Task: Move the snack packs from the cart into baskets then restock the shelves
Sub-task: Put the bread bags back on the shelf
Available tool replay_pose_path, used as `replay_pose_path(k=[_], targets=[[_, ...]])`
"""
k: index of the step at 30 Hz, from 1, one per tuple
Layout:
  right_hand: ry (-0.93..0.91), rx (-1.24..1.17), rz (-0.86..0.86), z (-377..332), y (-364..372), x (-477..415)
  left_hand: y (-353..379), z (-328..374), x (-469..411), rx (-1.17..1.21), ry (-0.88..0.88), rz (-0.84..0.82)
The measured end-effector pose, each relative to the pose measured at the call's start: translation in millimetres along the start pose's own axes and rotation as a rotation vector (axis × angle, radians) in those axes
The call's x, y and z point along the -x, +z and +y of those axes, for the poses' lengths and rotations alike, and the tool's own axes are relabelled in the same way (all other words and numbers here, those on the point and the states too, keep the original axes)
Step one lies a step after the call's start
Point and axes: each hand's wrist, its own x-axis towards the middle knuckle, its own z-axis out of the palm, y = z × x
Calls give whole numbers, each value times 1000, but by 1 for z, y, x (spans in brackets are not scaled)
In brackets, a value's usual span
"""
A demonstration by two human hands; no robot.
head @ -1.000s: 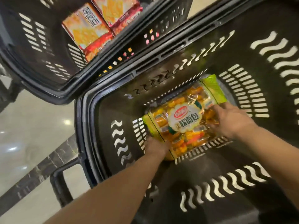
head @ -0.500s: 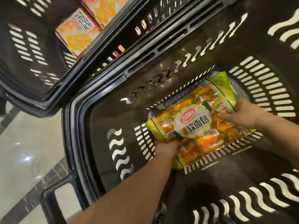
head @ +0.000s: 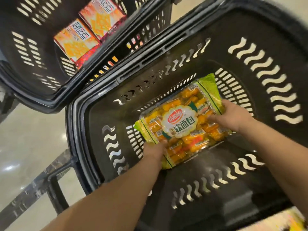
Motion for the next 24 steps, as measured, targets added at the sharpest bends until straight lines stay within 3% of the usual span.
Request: replay_pose_path(k=[15,24], targets=[[-76,-429,422,-8,-117,209,-70,48,206,-204,516,-144],[-162,-840,690,-35,-192,400,-130,161,410,-354,1098,-226]])
